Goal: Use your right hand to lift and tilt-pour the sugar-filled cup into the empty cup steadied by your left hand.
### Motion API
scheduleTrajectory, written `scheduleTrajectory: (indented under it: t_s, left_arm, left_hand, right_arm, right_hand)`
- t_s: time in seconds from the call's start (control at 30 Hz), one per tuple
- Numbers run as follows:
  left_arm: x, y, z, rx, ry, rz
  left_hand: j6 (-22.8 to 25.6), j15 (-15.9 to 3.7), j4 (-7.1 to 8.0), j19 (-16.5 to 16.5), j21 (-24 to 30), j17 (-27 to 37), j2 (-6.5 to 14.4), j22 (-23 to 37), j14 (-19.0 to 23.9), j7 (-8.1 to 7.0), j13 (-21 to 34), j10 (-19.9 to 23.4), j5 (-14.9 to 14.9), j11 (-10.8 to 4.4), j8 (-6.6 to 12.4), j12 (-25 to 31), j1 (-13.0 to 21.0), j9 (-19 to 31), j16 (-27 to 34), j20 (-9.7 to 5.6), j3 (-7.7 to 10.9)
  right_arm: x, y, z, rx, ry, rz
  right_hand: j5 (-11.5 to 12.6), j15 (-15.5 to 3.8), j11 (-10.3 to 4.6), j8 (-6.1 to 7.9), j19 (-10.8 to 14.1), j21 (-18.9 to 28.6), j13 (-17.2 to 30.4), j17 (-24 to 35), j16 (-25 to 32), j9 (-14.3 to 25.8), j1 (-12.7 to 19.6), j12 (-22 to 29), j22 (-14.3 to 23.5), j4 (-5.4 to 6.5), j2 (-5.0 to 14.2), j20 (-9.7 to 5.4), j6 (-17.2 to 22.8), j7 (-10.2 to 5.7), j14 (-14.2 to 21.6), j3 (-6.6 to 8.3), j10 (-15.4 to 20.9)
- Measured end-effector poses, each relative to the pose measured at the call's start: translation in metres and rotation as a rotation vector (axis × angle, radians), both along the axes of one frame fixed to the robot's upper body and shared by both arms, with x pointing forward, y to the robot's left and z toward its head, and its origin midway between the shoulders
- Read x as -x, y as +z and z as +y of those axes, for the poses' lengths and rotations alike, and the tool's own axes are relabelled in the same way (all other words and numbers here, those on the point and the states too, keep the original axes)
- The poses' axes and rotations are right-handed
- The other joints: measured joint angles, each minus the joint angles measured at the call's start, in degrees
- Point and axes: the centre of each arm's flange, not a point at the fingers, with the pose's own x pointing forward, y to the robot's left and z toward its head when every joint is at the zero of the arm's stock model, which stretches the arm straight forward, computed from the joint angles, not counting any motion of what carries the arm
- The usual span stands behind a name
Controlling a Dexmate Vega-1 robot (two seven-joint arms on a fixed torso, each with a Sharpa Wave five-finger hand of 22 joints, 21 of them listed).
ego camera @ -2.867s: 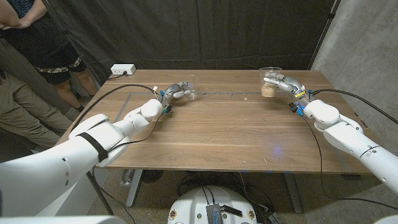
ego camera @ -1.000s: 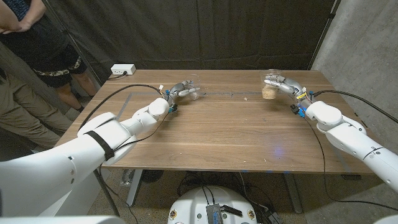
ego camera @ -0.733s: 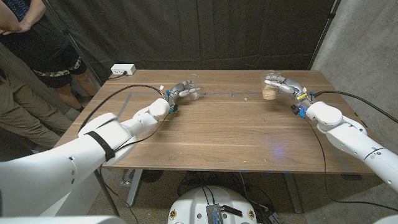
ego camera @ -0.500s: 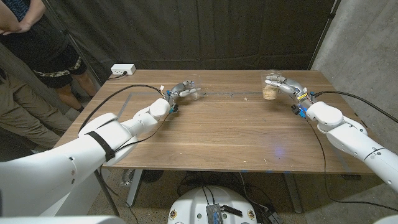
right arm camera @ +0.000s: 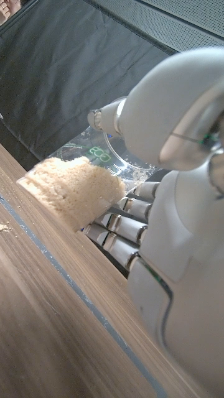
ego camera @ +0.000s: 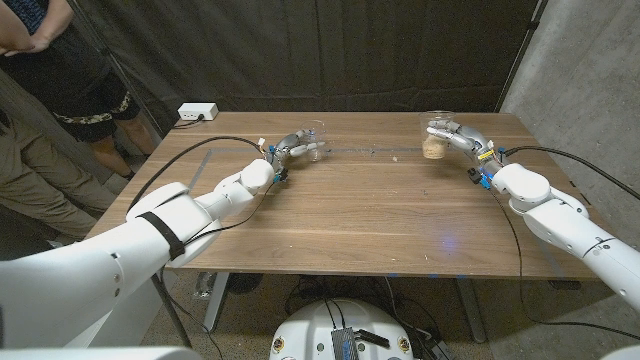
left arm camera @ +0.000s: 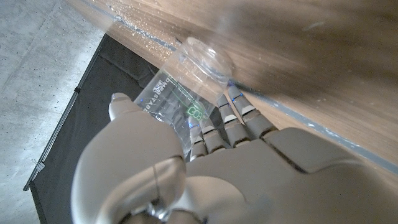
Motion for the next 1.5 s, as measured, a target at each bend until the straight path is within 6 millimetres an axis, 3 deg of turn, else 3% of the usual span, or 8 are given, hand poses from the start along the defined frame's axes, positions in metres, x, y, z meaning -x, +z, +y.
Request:
scheduleTrajectory:
  t_s: [1.03, 1.5]
  left_arm:
    - [0.036, 0.013, 0.007, 0.051, -0.168, -0.183]
    - [0.043, 0.010, 0.006, 0.103, -0.172, -0.178]
  left_hand:
    - [1.2, 0.20, 0.01, 0.1, 0.0, 0.7, 0.6, 0.0, 1.4, 0.20, 0.8, 1.4, -0.5, 0.00, 1.10, 1.2, 0.6, 0.3, 0.0, -0.15, 0.00]
    - [2.1, -0.02, 0.01, 0.2, 0.0, 1.2, 0.8, 0.0, 2.1, 0.31, 1.1, 1.5, -0.5, -0.08, 1.62, 1.5, 0.8, 0.3, -0.2, -0.24, -0.49]
  right_arm:
    - [-0.007, 0.004, 0.013, -0.048, 0.015, -0.050]
    - [-0.012, 0.002, 0.018, -0.077, 0.025, -0.058]
  right_hand:
    - [0.0, 0.10, 0.03, -0.01, 0.0, 0.0, 0.3, 0.3, -0.2, 0.2, 0.0, 0.1, 0.0, 0.00, -0.02, 0.00, 0.1, -0.13, 0.1, 0.00, 0.0]
    - [0.0, 0.10, 0.00, -0.01, 0.0, 0.3, 0.3, 0.5, -0.2, 0.2, 0.2, 0.0, 0.0, 0.00, -0.21, 0.00, 0.1, -0.12, 0.1, 0.00, 0.2]
